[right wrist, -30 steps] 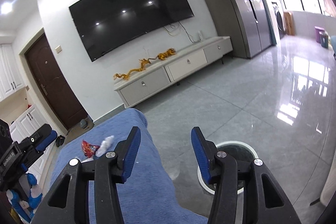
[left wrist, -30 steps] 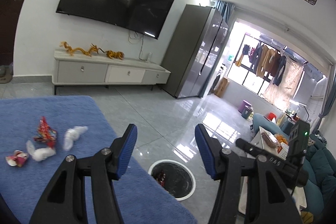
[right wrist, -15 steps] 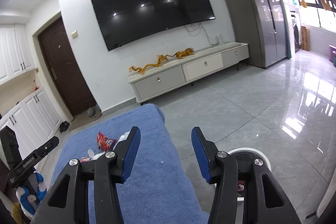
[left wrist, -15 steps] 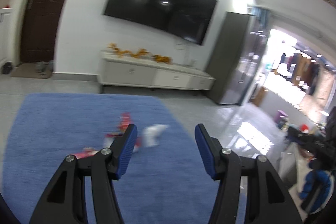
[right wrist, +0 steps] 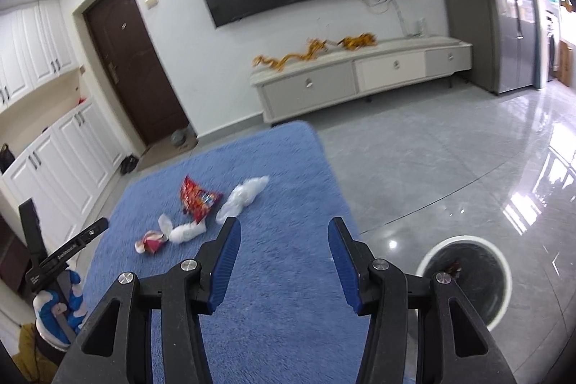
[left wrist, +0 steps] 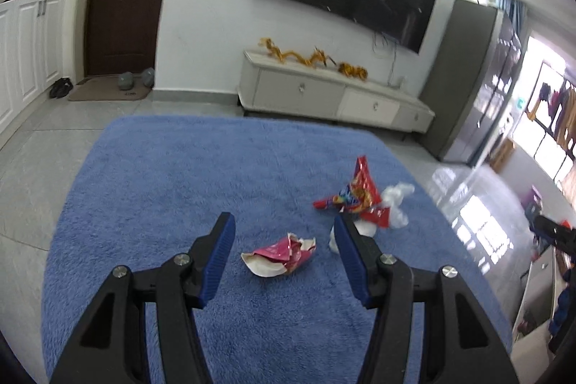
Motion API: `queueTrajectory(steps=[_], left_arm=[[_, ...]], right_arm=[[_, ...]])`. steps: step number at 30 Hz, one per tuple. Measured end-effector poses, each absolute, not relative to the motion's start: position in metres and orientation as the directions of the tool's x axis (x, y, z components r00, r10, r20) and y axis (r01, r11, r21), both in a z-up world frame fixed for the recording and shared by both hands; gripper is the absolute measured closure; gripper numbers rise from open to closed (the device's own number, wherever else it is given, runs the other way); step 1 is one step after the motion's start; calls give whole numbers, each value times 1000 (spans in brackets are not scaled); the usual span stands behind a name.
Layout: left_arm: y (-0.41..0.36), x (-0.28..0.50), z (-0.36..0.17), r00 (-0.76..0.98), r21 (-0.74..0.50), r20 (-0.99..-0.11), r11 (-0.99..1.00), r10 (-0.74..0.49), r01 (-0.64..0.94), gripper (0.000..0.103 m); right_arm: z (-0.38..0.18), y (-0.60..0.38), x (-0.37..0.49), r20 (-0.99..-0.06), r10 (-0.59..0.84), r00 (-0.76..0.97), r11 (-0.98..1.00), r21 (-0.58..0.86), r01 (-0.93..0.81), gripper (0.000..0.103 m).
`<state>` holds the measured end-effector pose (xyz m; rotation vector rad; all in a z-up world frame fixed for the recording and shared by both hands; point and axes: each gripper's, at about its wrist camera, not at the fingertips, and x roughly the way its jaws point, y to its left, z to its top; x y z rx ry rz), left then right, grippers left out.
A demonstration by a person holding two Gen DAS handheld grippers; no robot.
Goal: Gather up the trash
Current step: 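Move both open grippers back over the remaining trash on the rug, then grasp the pink-white wrapper with the left gripper while the right gripper grasps a white plastic bag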
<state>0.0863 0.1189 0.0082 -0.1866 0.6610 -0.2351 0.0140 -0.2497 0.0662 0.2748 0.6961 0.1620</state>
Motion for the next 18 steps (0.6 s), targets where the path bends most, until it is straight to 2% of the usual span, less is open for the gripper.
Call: queueTrajectory(steps=[9,16,18], left_arm=[[93,120,-26,677,-166,-671,951,-303,260,48],[94,135,-47,637,-204,-694,940,-335,273,48],[98,141,-53,611,-247,-705,932,-362,267,48]], right_arm=[[21,-178,76,-670,430,605,900,377,-221,55],[-11,-133,113,-689,510,515,860,426,-281,54],[-19,-122,122,-697,515,498,857,426,-291,52]])
